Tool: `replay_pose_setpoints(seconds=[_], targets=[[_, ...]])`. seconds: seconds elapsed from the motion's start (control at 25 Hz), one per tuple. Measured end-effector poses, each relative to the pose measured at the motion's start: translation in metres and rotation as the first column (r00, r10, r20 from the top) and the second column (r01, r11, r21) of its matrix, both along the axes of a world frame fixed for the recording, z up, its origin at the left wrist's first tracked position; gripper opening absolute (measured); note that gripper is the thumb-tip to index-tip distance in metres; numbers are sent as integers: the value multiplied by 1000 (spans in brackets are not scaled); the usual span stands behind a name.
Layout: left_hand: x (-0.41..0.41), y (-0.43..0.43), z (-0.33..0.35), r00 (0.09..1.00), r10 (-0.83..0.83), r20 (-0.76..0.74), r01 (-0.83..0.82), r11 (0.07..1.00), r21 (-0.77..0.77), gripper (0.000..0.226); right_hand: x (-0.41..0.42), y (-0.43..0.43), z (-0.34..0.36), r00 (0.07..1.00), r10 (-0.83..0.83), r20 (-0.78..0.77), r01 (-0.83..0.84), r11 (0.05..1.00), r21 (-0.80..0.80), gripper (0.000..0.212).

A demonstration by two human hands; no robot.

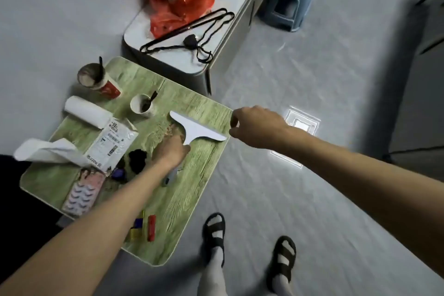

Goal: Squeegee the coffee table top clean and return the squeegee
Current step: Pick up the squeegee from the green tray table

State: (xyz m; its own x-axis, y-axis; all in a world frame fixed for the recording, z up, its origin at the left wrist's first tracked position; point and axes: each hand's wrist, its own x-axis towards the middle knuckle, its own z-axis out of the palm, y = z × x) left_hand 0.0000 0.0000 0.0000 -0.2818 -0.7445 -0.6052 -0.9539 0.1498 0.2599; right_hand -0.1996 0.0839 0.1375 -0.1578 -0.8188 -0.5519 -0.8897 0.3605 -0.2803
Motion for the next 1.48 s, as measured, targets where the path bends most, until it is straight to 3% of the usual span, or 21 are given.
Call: replay_pose_setpoints(seconds=[0.2,0.32,0.44,0.56,0.68,0.92,1.0,1.12,1.16,1.32,1.48], targets=[[-10,-6,-100,982,4,188,-7,1000,15,34,-17,-4,-99,998,-53,19,50,987,152,26],[-16,-17,-107,970,-11,242,16,1000,-17,21,-30,-3,-116,992,-99,72,87,984,156,26],[-35,-25,-89,984,-53,171,36,994,103,18,-54,1,-101,977,-163,137,138,975,173,22],[-81,-30,-29,997,-53,-59,63,980,191,22,-90,9,-56,935,-253,250,223,964,143,17],[-143,-30,56,966,-67,-251,120,971,205,20,-127,24,7,929,-288,231,270,957,110,16],[-285,3,274,845,-123,-520,302,913,274,11,-204,76,170,907,-370,201,384,923,-37,17],[-326,20,326,801,-85,-592,324,894,309,10,-226,95,207,841,-446,305,482,875,-51,22],[-396,55,393,753,22,-658,306,873,380,22,-265,138,254,600,-543,587,677,736,-12,35],[-420,66,412,736,42,-676,302,873,383,26,-281,150,269,561,-530,636,707,706,-36,33],[-517,107,466,682,15,-731,335,882,331,28,-360,186,318,509,-499,701,796,584,-162,8],[-610,129,499,670,-110,-735,426,867,258,18,-448,207,357,568,-569,595,809,518,-277,7]])
